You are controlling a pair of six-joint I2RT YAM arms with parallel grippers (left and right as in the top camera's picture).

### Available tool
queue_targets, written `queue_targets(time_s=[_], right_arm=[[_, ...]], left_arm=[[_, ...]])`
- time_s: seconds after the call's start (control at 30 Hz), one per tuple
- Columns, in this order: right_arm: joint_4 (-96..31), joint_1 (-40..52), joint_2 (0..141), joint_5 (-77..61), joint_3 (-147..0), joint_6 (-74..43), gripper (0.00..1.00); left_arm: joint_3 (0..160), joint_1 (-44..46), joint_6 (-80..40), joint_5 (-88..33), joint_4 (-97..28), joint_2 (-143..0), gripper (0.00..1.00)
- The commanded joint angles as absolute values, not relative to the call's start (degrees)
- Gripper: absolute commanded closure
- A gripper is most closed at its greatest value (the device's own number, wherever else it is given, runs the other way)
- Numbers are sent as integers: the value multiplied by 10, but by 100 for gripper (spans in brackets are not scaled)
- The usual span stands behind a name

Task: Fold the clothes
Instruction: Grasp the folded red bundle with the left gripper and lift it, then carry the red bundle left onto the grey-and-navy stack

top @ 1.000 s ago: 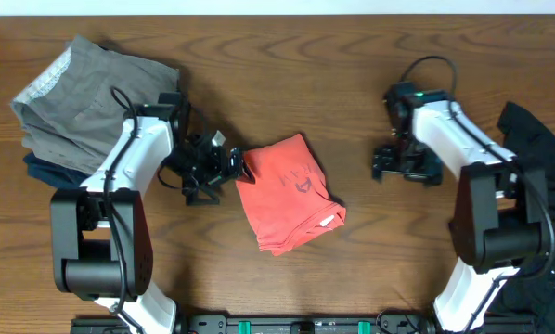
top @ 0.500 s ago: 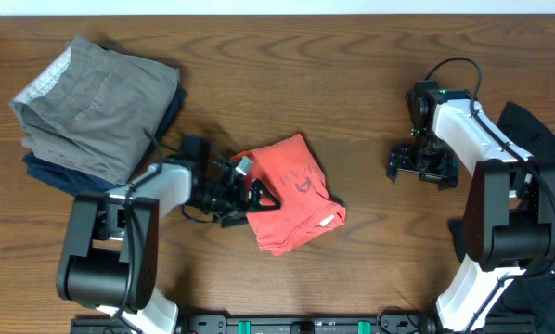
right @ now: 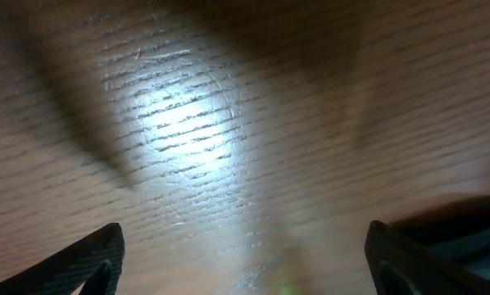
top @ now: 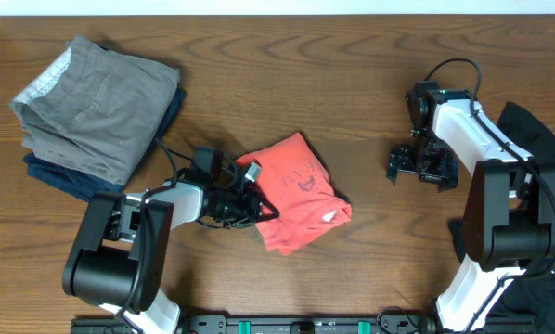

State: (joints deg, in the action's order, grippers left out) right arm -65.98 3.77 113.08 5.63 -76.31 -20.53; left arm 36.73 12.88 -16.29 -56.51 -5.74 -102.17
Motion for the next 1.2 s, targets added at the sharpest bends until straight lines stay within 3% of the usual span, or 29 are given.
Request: queue_targets(time_s=[0.0,0.2,0.47,0.7,0.9,1.17], right_arm=[[-661,34,1116,56,-761,-201,8],[-666,34,1116,56,-761,-201,8],[-666,34,1116,56,-761,-201,8],[-670,34,1116,56,-761,-201,8],[-671,34,1116,56,-761,-201,8],[-671,34,1116,56,-761,-201,8]], left_arm=[[381,120,-167,-501,-55,-1031,94],[446,81,-160,-440,-122,-997,94],[623,45,-69,-229,-298,-911,94],[732,-18,-55,-108,-302,-884,94],[746,-98,-51,-117,-225,-884,94],[757,-141,-53,-246,-133,-884,94]])
